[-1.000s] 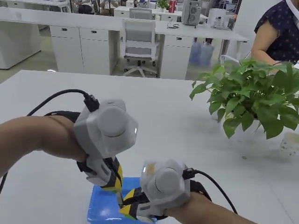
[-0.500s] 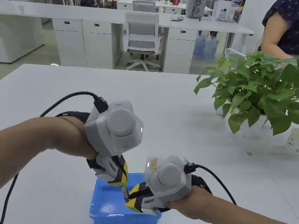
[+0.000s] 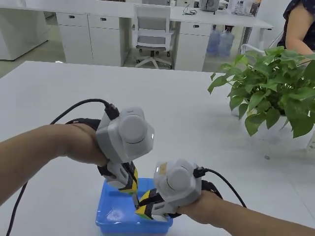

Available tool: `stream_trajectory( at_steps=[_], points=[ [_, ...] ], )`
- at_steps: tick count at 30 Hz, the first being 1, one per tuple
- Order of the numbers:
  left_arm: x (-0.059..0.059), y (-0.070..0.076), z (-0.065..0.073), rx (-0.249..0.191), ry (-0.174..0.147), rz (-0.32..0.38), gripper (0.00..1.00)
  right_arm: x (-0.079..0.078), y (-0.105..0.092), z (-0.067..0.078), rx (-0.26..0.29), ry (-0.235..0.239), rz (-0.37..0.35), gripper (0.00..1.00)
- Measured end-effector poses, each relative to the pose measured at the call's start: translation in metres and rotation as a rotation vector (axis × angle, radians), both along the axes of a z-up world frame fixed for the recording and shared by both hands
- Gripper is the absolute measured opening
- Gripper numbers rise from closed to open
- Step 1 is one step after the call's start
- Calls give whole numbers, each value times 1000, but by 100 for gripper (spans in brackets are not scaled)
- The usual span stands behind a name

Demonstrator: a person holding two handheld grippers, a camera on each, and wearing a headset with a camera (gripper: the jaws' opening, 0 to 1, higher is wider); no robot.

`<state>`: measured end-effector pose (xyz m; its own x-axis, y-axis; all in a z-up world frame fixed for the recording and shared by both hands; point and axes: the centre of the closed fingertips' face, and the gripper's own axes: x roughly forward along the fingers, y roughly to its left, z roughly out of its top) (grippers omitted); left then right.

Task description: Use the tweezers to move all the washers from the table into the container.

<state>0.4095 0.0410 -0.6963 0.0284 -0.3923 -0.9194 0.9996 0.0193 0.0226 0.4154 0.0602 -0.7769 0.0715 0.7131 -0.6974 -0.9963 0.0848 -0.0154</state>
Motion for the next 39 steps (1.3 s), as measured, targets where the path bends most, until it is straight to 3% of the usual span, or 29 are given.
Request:
stream_trajectory(
  at_steps=[17,29,39],
  points=[
    [1,0,-4,-5,2,2,5,1,-2,-3,-8,3,8,11],
    [-2,0,8,-6,-12,-6,5,-2,-1,8,8,-19,11,11],
    [-12,-2,22,-1,-24,-17,5,-10,-1,22,24,-41,16,11]
  ],
)
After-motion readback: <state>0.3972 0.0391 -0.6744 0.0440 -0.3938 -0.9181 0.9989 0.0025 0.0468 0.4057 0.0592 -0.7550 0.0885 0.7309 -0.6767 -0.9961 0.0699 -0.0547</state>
